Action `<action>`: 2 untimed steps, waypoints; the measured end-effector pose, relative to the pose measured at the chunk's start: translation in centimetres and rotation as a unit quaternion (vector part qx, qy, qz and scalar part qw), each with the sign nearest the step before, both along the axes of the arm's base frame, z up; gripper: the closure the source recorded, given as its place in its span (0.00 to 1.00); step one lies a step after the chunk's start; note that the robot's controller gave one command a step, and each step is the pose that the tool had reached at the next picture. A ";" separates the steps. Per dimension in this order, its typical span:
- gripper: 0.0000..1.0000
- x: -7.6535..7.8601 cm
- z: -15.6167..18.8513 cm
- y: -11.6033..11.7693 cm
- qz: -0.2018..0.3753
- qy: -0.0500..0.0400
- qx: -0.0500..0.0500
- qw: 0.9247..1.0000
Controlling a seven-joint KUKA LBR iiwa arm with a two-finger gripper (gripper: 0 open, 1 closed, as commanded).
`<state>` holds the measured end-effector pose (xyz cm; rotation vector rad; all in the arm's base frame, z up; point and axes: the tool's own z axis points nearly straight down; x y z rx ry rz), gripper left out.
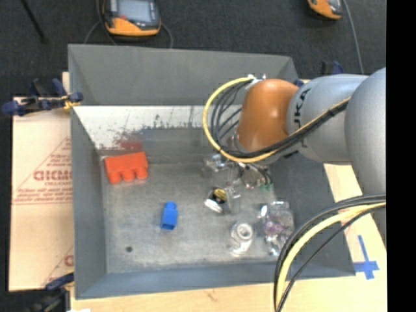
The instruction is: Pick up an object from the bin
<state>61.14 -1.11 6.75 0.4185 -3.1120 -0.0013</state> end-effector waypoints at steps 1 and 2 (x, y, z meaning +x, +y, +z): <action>0.00 -2.9 3.4 0.5 -0.041 -0.002 0.000 0.999; 0.00 -2.9 3.3 -0.4 -0.183 -0.002 0.000 0.983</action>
Offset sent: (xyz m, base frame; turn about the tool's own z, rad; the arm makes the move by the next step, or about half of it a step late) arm -0.0297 0.0056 0.0325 0.0815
